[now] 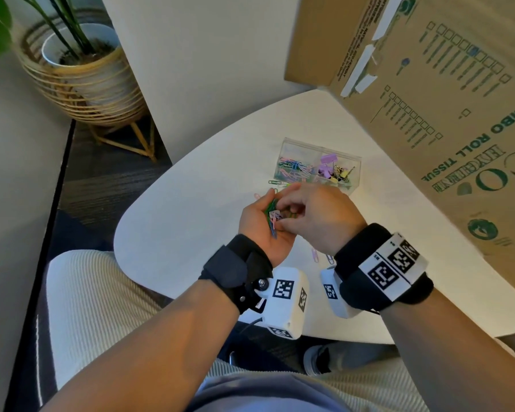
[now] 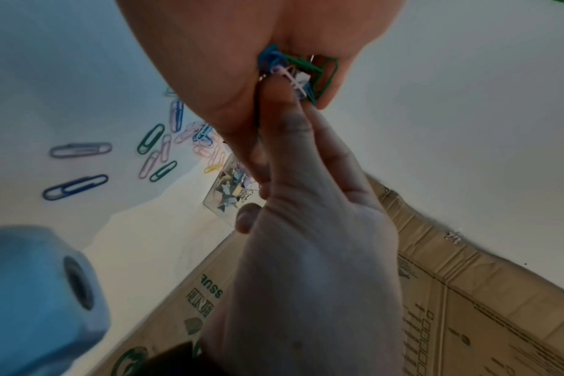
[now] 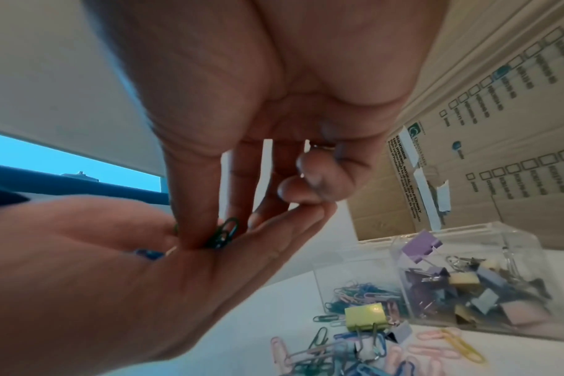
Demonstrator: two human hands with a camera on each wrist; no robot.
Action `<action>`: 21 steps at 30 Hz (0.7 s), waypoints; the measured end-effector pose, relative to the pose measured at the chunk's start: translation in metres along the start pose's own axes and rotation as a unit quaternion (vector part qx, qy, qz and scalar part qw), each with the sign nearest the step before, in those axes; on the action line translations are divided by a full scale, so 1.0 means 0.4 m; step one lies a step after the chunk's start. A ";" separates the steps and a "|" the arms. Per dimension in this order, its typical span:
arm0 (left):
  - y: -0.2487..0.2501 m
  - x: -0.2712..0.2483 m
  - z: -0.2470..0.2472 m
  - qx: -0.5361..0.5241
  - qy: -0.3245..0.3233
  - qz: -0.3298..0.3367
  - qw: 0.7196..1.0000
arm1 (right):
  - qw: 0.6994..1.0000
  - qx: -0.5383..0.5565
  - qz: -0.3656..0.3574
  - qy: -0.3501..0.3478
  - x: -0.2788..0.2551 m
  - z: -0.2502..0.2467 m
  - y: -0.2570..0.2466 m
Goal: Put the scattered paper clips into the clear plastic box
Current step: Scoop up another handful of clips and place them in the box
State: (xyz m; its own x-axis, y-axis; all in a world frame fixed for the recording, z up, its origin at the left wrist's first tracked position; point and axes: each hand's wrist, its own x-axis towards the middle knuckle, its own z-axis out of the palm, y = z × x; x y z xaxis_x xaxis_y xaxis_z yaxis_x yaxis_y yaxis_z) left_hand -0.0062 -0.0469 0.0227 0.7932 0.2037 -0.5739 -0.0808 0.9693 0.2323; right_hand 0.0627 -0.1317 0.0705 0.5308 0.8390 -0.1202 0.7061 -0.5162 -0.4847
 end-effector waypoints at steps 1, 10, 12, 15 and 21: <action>0.000 0.001 -0.002 -0.004 0.000 0.001 1.000 | 1.000 -0.001 -0.003 0.005 0.000 0.004 0.001; 0.002 0.002 -0.005 -0.015 -0.020 -0.003 1.000 | 0.986 0.150 0.023 0.062 -0.014 0.004 0.016; 0.001 0.000 -0.002 -0.008 -0.020 -0.009 1.000 | 0.984 0.161 0.022 0.072 -0.014 0.000 0.017; 0.004 0.002 -0.003 -0.002 -0.024 -0.013 1.000 | 0.994 0.109 0.012 0.005 -0.016 -0.010 0.013; 0.000 0.000 0.003 -0.003 0.003 -0.006 1.000 | 0.993 0.110 0.035 0.039 -0.001 -0.021 0.005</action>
State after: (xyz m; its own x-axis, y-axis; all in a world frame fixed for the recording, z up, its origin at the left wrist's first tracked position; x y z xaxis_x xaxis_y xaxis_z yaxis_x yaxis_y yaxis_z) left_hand -0.0056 -0.0472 0.0237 0.7904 0.1938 -0.5811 -0.0761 0.9724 0.2208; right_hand 0.0677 -0.1346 0.0768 0.6158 0.7818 -0.0982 0.5504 -0.5160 -0.6564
